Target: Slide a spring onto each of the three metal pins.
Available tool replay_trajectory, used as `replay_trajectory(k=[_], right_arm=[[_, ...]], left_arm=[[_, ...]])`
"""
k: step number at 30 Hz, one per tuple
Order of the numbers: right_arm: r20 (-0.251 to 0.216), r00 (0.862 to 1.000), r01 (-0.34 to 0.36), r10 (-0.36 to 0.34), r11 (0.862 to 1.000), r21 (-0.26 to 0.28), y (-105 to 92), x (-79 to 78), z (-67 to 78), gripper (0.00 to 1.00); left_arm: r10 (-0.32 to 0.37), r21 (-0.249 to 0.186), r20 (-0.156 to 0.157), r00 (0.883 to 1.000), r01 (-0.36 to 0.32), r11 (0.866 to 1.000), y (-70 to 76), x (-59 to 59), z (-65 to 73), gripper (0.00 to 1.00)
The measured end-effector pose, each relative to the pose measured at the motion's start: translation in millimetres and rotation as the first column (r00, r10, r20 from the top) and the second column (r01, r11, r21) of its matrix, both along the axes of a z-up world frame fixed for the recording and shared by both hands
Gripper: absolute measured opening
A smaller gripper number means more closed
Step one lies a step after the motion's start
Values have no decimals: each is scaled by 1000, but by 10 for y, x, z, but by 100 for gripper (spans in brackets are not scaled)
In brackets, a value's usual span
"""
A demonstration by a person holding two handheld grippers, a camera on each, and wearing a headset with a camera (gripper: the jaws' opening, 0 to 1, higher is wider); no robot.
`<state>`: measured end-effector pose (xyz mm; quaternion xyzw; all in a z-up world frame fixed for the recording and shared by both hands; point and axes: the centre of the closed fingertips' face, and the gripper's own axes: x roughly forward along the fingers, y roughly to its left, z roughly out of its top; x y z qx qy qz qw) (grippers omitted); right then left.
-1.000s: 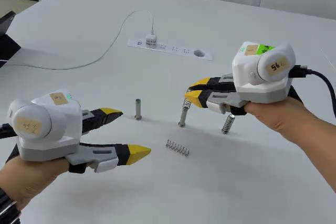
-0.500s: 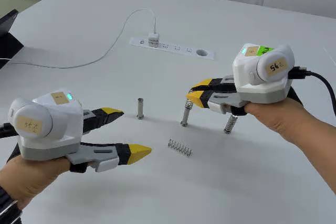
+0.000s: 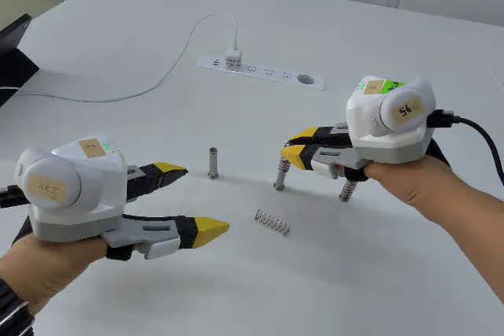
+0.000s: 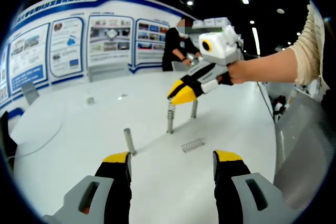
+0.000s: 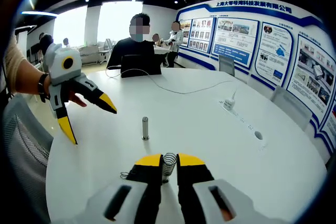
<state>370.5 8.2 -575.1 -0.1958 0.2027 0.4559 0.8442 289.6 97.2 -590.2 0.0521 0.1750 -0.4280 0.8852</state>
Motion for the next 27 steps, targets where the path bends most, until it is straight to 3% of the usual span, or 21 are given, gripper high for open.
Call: replay_trajectory(k=[27], right_arm=[[-65,998,23,-24,999,-31,4,37,-363,12]], left_arm=[[3,4,-8,1000,-3,1000,11,0,-32,63]])
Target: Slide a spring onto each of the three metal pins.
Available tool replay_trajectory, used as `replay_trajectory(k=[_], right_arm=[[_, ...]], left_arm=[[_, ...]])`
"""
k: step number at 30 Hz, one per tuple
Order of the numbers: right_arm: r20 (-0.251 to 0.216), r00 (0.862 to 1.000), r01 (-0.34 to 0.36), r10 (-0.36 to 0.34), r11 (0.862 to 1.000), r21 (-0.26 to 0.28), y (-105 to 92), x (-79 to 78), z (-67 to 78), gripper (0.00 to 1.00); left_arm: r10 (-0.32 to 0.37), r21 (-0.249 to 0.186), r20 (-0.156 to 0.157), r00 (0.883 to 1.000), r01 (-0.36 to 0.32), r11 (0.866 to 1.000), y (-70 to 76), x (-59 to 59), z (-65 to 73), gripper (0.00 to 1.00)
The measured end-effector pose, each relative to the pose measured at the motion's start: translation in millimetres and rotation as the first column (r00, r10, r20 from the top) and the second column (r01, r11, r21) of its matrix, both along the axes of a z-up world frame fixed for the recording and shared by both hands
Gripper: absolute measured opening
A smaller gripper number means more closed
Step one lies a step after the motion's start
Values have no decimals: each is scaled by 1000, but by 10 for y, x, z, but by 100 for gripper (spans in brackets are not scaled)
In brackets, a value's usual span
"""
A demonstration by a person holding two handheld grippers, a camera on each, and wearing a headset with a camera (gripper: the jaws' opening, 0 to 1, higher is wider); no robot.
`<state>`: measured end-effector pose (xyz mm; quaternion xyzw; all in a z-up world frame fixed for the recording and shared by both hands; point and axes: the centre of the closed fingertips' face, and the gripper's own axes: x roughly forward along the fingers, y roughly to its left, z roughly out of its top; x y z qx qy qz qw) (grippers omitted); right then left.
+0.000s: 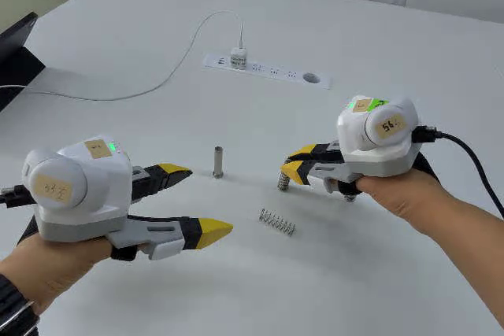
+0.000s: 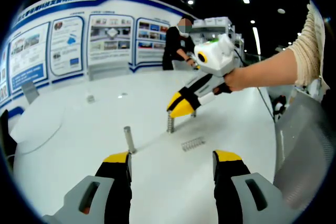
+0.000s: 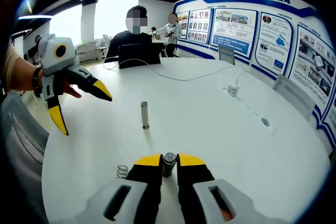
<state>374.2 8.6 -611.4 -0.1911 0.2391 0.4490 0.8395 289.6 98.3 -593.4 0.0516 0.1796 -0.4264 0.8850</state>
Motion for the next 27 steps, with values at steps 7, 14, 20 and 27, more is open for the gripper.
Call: replay_trajectory(k=[7,14,20,27], right_arm=[[1,1000,0,0,1000,-1,1,-4,-15,12],[1,1000,6,-6,1000,2,-14,-8,-11,16],[7,1000,16,-16,1000,10,-67,-38,27,17],[19,1000,22,-22,1000,18,-137,-178,84,18]], left_arm=[[2,0,0,1000,-2,1000,6,3,-1,63],[2,-1,3,1000,-2,1000,3,8,9,63],[-1,0,5,1000,1,1000,-9,5,17,63],[-2,2,10,1000,2,1000,-10,8,35,63]])
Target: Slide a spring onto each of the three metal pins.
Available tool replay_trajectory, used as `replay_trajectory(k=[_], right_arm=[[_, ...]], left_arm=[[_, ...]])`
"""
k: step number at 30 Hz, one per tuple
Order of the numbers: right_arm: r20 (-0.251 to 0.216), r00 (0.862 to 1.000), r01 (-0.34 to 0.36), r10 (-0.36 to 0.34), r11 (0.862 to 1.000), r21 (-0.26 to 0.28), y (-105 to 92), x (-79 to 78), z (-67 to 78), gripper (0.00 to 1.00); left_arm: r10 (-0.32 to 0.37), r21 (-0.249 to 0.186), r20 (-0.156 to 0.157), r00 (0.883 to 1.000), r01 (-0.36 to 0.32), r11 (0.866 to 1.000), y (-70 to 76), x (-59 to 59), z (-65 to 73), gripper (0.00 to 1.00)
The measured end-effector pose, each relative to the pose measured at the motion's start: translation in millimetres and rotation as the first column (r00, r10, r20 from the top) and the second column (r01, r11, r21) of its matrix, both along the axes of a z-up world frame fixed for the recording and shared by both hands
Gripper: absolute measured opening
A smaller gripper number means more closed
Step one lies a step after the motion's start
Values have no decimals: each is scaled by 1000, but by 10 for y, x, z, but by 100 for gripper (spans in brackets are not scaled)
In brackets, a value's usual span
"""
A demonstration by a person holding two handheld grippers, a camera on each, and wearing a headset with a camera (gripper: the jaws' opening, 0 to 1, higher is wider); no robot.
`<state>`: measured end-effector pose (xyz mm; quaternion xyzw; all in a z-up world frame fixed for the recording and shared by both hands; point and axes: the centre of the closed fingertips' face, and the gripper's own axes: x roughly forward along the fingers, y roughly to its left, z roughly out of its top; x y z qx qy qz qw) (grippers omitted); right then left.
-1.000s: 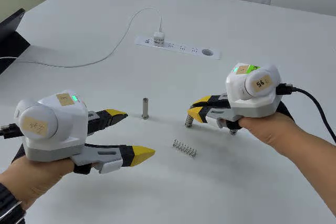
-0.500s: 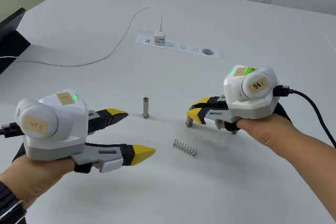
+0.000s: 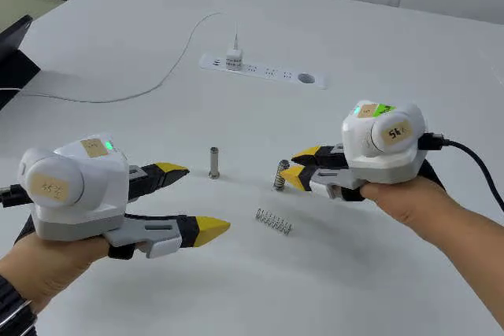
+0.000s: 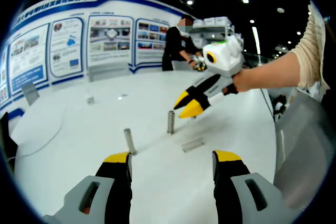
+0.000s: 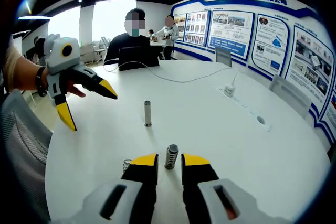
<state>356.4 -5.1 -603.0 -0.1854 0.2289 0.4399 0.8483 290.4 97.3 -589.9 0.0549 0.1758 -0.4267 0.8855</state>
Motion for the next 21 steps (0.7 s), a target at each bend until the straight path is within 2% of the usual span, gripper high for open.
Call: replay_trajectory(k=[11,21], right_arm=[[-42,999,-4,5,1000,18,-17,-322,-127,19],[-98,995,-22,23,1000,16,52,-542,-351,19]], left_arm=[[-9,3,2,1000,9,1000,-28,-8,9,62],[-20,9,5,1000,20,1000,-63,-25,27,62]])
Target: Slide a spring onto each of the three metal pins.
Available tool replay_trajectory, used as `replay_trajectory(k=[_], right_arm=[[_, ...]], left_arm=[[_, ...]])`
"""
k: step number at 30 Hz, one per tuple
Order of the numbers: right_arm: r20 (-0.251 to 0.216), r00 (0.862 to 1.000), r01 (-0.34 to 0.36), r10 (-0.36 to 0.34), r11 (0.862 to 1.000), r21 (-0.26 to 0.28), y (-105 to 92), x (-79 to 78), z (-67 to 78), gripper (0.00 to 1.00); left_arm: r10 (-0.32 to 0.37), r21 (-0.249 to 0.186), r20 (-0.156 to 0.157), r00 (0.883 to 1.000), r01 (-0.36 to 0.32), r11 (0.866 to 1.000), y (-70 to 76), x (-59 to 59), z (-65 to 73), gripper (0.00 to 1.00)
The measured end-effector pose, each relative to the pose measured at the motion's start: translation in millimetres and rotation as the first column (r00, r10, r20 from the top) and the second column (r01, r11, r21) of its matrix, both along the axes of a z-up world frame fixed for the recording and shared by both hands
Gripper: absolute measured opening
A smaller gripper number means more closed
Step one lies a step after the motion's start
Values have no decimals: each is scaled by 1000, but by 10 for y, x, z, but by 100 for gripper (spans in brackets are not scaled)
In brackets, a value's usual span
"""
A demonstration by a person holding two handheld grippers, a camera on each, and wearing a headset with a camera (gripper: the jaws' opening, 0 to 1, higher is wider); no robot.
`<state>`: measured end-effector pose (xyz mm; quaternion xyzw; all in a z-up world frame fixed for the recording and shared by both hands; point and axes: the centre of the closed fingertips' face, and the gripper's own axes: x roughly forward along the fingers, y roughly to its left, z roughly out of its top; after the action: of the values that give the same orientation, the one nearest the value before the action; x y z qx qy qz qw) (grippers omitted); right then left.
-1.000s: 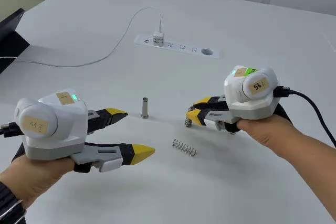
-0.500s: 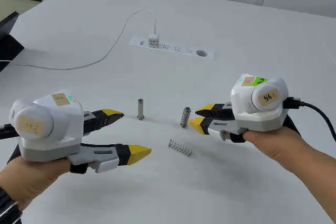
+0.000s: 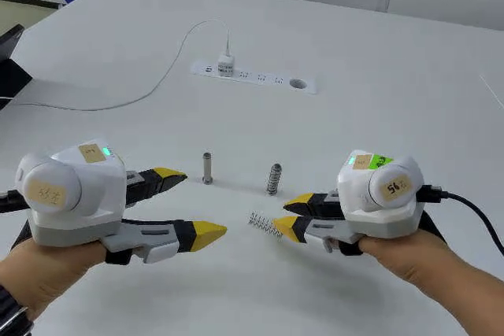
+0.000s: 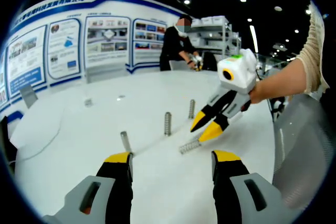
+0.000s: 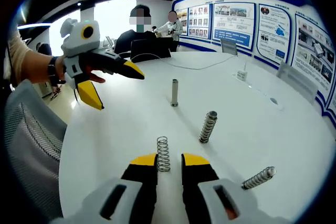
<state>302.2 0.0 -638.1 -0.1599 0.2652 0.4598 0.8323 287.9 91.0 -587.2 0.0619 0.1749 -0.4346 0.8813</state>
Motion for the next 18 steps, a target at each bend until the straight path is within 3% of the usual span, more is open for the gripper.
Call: replay_trajectory(k=[7,18], right_arm=[[-30,1000,3,-3,1000,-10,0,-58,-145,18],[-46,999,9,-10,1000,-8,6,-56,-201,14]], left_arm=[[-1,2,-1,1000,1,1000,2,-9,1,62],[0,3,-3,1000,0,1000,2,-11,-3,61]])
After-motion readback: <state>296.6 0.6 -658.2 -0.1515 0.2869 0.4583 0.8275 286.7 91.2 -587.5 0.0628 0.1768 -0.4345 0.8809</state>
